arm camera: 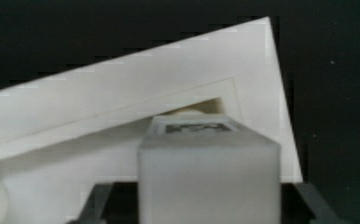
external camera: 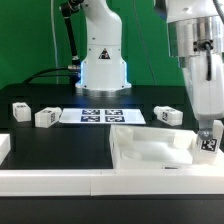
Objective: Assemble square table
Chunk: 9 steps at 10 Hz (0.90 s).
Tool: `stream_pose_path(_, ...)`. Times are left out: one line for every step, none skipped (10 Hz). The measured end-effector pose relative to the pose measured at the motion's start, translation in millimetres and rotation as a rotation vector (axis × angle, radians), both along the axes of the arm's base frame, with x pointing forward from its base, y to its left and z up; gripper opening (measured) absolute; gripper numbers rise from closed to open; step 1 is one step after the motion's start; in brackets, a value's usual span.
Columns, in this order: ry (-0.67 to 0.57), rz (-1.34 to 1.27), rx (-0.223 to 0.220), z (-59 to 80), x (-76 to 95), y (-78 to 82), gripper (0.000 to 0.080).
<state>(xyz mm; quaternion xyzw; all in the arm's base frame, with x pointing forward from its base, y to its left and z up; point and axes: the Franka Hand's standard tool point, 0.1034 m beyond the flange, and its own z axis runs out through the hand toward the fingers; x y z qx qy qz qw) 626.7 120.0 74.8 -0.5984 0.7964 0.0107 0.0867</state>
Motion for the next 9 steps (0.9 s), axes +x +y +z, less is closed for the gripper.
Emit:
stream_pose_path(0.008, -0.078, 0.008, 0.1, 0.2, -0.3, 0.0292)
stream_pose_path(0.012, -0.114, 0.008, -0.1, 0.3, -1.8, 0.0292)
stream_pose_path(0.013, -0.116, 0.006, -0.2, 0.0, -2.9, 0.0292)
stream_pose_path(0.012, -0.118, 0.007, -0.1, 0.0, -2.9, 0.0292)
stream_pose_path(0.011, -0.108, 0.006, -0.2, 0.0, -2.9, 0.0292)
stream_pose_path(0.011, -0.102, 0.006, -0.4, -0.1, -2.5, 0.0292)
stream_pose_path(0.011, -0.098, 0.005, -0.4, -0.2, -2.2, 0.0528)
stream_pose_path(0.01, -0.095, 0.005, -0.4, -0.2, -2.1, 0.0528)
stream_pose_path(0.009, -0.077, 0.004, 0.2, -0.4, -1.9, 0.0617)
